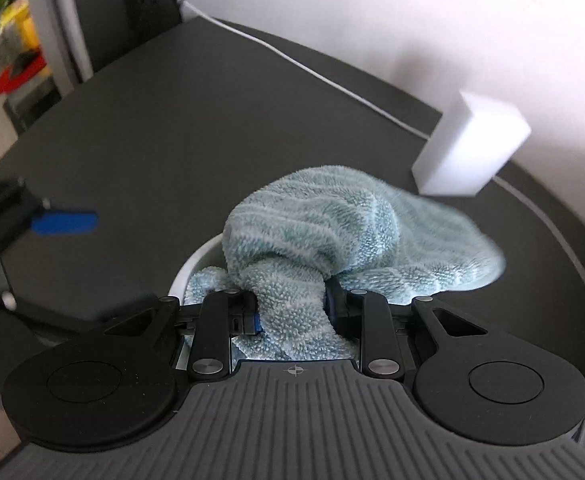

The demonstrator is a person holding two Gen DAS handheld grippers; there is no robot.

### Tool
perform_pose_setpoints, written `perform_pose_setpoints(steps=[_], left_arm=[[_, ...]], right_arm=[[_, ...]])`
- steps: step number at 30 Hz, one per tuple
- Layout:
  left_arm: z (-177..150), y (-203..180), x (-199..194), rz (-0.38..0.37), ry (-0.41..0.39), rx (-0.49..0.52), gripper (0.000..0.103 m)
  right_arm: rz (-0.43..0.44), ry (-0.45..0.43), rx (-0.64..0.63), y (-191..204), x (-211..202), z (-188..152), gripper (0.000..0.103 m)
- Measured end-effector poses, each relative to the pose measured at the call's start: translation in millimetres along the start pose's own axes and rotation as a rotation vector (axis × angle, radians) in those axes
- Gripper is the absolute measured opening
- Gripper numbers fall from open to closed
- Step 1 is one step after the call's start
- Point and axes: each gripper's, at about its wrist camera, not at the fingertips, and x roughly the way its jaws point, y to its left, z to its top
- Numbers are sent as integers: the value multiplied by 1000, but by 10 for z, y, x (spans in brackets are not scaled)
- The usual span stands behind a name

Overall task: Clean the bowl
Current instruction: 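Lift the towel with the right gripper while the left gripper approaches the bowl rim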

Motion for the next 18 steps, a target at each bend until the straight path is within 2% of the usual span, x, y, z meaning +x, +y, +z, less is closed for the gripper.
perform_pose_setpoints(steps=[4, 9, 12, 15, 18], left_arm=[[31, -43, 34, -6, 3, -1, 74], [30, -85, 34, -11, 5, 12, 73], [47, -64, 38, -18, 2, 7, 73], [41, -76, 32, -19, 4, 16, 73], [29, -87, 30, -19, 5, 27, 75]], right_arm=[[34, 20, 51, -8, 143, -64, 29], [133, 40, 81, -68, -55, -99, 29], [125, 52, 93, -155, -127, -105, 29], [130, 65, 119, -177, 32, -143, 30], [137, 56, 40, -65, 36, -173, 31]])
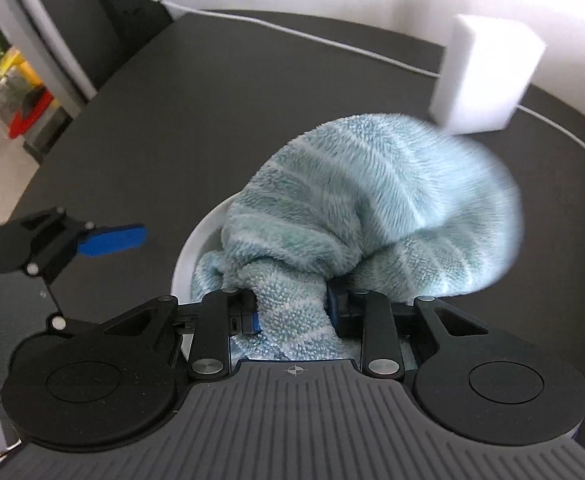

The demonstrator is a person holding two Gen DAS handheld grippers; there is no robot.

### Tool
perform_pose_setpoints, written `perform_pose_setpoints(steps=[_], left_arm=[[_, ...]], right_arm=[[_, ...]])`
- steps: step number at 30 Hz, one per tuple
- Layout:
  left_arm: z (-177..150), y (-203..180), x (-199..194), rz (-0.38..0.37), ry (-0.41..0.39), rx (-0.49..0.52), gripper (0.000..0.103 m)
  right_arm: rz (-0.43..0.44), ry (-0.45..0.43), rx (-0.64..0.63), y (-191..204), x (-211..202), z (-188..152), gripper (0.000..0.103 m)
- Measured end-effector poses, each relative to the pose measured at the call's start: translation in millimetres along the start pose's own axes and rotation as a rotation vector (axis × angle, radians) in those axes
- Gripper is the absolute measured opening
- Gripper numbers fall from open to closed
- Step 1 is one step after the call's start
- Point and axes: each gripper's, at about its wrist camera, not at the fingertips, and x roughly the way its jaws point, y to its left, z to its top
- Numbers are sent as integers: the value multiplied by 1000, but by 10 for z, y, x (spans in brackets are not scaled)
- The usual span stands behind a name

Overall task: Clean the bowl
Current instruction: 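Lift the towel with the right gripper while the left gripper approaches the bowl rim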

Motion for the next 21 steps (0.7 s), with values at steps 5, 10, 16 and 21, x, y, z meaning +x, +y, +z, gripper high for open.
perform_pose_setpoints(steps=[5, 10, 16, 21], left_arm=[[5, -45, 5, -12, -7, -3, 78], [7, -66, 13, -12, -1, -2, 74], [-17, -7, -52, -44, 1, -4, 77], [76, 169, -322, -71, -48, -62, 77]], right_arm=[[-137, 31, -153, 73, -184, 102, 31], [-82, -64, -99, -1, -186, 157, 33], [-41, 41, -186, 50, -316, 86, 32], [-37, 36, -142, -67, -358, 35, 33]])
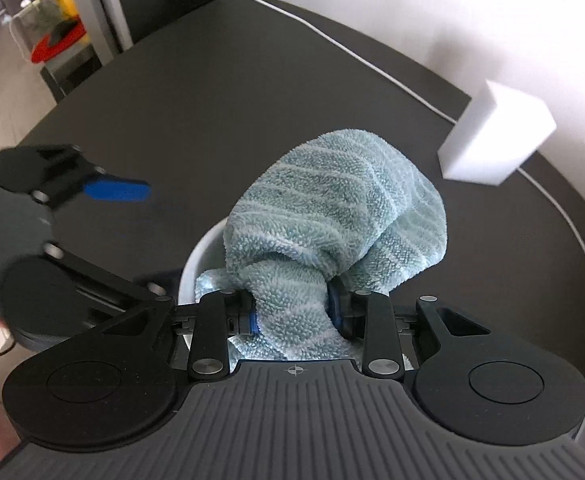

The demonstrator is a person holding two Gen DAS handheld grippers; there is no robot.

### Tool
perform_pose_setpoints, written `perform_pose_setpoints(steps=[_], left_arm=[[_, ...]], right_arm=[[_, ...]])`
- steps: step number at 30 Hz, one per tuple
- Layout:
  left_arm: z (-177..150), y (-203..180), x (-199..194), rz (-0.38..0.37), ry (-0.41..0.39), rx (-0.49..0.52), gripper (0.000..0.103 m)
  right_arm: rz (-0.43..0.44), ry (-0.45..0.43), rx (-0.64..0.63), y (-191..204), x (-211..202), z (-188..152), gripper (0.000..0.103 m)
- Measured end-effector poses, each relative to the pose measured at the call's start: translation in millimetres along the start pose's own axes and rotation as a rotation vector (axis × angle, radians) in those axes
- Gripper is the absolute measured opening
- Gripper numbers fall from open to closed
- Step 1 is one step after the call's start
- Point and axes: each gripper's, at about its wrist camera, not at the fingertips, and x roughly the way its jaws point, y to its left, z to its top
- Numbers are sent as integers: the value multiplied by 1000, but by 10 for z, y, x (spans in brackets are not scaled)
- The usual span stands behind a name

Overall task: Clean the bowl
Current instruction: 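Lift the towel with the right gripper while the left gripper approaches the bowl rim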

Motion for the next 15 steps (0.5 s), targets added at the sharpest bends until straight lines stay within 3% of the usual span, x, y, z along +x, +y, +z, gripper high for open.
perform_pose_setpoints(steps=[2, 7, 9, 10, 12, 15], left_arm=[[80, 2, -61, -8, -32, -15, 73], [161, -12, 252, -38, 37, -40, 34], [123, -26, 364, -49, 61, -41, 25], [103, -34, 419, -55, 73, -42, 25], [110, -30, 481, -75, 80, -57, 14], [145, 64, 459, -93, 75, -126, 19]], right_arm=[[1, -2, 15, -28, 19, -19, 33], [-17, -5, 12, 134, 220, 110, 33], [-22, -5, 13, 144, 285, 127, 33], [-24, -5, 14, 135, 307, 122, 33], [-24, -6, 20, 130, 311, 111, 33], [-16, -8, 36, 109, 309, 105, 33]])
